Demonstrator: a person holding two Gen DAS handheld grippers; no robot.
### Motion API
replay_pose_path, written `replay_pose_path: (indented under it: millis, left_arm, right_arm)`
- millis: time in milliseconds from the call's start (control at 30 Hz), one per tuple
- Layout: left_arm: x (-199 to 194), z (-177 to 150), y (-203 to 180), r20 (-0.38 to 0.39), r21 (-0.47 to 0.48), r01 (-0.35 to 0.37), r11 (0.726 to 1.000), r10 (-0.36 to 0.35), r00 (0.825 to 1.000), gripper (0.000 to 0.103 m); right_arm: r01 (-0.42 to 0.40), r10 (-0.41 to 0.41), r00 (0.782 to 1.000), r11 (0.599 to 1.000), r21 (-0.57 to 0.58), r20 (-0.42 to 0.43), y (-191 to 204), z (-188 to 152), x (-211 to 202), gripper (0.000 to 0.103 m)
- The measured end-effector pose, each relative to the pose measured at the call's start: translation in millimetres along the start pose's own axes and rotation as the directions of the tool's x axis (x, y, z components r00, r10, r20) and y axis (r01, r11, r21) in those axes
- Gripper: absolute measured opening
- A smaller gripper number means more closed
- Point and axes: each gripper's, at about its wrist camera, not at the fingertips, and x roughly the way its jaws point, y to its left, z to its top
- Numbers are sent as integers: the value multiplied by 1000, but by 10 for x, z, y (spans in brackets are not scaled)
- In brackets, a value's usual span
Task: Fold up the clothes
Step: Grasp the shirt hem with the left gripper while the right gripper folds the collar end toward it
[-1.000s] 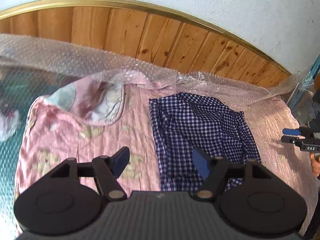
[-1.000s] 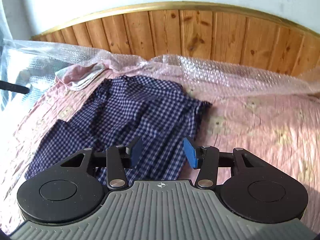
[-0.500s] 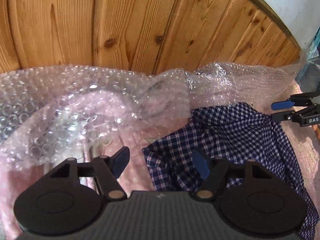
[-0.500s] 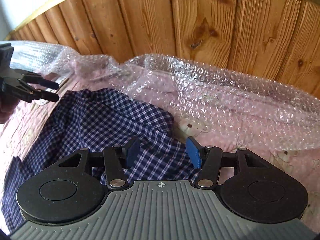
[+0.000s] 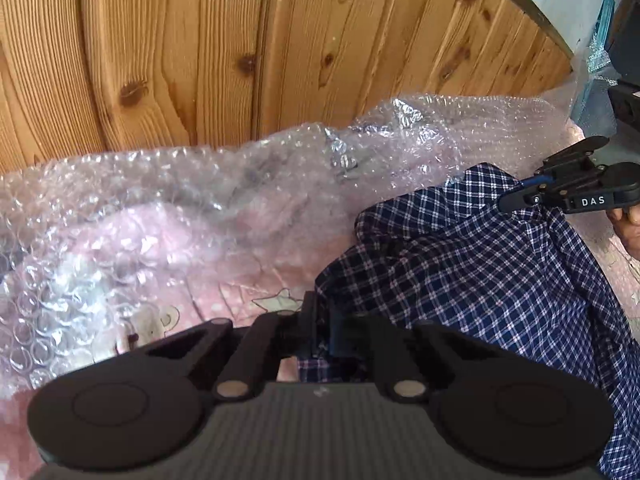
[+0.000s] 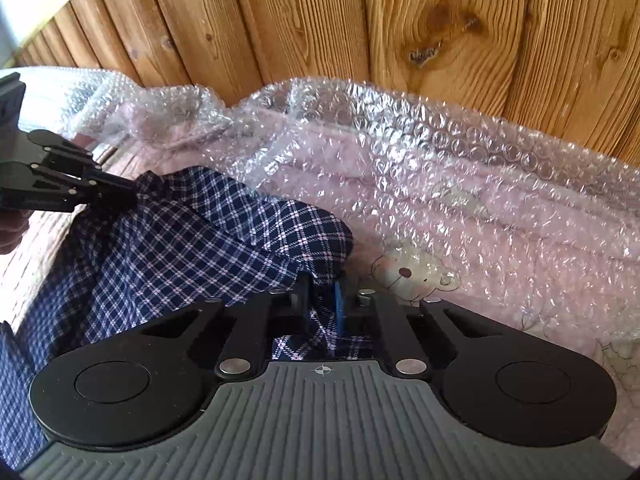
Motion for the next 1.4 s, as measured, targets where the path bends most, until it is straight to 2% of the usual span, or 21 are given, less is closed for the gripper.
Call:
replay_pose_path:
  millis: [133, 233, 400, 500, 533, 567, 600, 633, 700, 767, 800, 833, 867, 933, 1033, 1067, 1100, 1133, 1200, 1267, 1400]
  left_arm:
    - [-372, -80, -95, 85, -22, 0, 1000, 2, 996, 5]
    - [-811, -255, -243, 157, -39, 17, 999, -11, 988, 4]
    - [-1717, -982, -621, 233, -146, 100, 984, -64, 970, 4]
    - [-1989, -1638, -938, 145, -231, 101, 968, -68, 987, 8]
    - [-2046, -1879, -1018, 101, -271, 86, 959, -60, 993, 9]
    - [-2065, -2114, -1045, 54, -328, 60, 943, -44, 998, 10]
    - [-2073, -2308, -1059, 18, -385, 38, 922, -33, 999, 10]
    - [-2094, -2479, -1066, -9, -439, 17, 898, -24, 1000, 10]
    - [-2127, -2599, -1054, 11, -527, 46, 848, -47, 999, 16]
    - [-2149, -2660, -1034, 53, -606, 93, 790, -76, 996, 23]
    - [-2137, -2678, -1028, 71, -639, 111, 761, -86, 994, 29]
    - [-2090, -2674, -1031, 82, -666, 121, 736, -89, 993, 35]
    - [-2043, -2670, -1033, 93, -691, 131, 711, -92, 991, 38]
    - [-1948, -2663, -1038, 116, -739, 151, 657, -98, 988, 48]
    - [-1806, -2652, -1046, 150, -802, 181, 569, -102, 983, 50]
    - [-1759, -2649, -1048, 161, -821, 191, 538, -103, 982, 50]
    - [-1711, -2645, -1051, 173, -838, 201, 507, -103, 980, 50]
    - [-1664, -2641, -1053, 184, -855, 211, 475, -103, 977, 51]
    - [-1582, -2641, -1054, 204, -880, 225, 418, -97, 974, 53]
    - [-1546, -2655, -1031, 208, -887, 219, 406, -72, 975, 53]
    - [-1446, -2523, -993, 215, -882, 214, 420, -46, 975, 53]
  right_arm:
    - [34, -28, 992, 998, -49, 120, 186, -79, -470, 4]
    - [72, -49, 972, 993, -91, 231, 447, -304, -972, 4]
    - [145, -59, 927, 967, -210, 370, 1135, -1028, -1847, 4]
    - [161, -73, 935, 960, -230, 347, 1536, -1718, -2216, 5]
    - [152, -79, 948, 964, -220, 309, 1632, -1969, -2259, 7]
    - [135, -83, 964, 971, -199, 251, 1704, -2227, -2257, 15]
    - [119, -85, 978, 977, -177, 193, 1776, -2485, -2256, 23]
    - [99, -80, 988, 985, -145, 133, 1830, -2700, -2261, 23]
    - [58, -56, 996, 998, -39, 66, 1820, -2970, -2342, 26]
    - [9, -18, 998, 991, 134, 66, 1662, -3071, -2460, 30]
    - [-25, 5, 996, 970, 241, 85, 1541, -3085, -2505, 37]
    - [-65, 25, 993, 934, 352, 117, 1410, -3108, -2523, 40]
    - [-109, 41, 987, 880, 462, 157, 1273, -3137, -2526, 41]
    - [-212, 75, 970, 730, 650, 232, 997, -3191, -2418, 45]
    - [-323, 83, 943, 465, 824, 322, 712, -3329, -2153, 45]
    - [-334, 71, 940, 392, 857, 334, 653, -3372, -2061, 45]
    - [-336, 61, 940, 348, 875, 337, 628, -3399, -1988, 45]
    - [-341, 54, 938, 313, 887, 342, 613, -3418, -1927, 45]
    - [-359, 36, 930, 296, 885, 366, 636, -3410, -1883, 45]
    - [-368, 35, 926, 300, 880, 375, 658, -3376, -1834, 45]
    - [-351, 28, 933, 289, 891, 359, 611, -3325, -1664, 42]
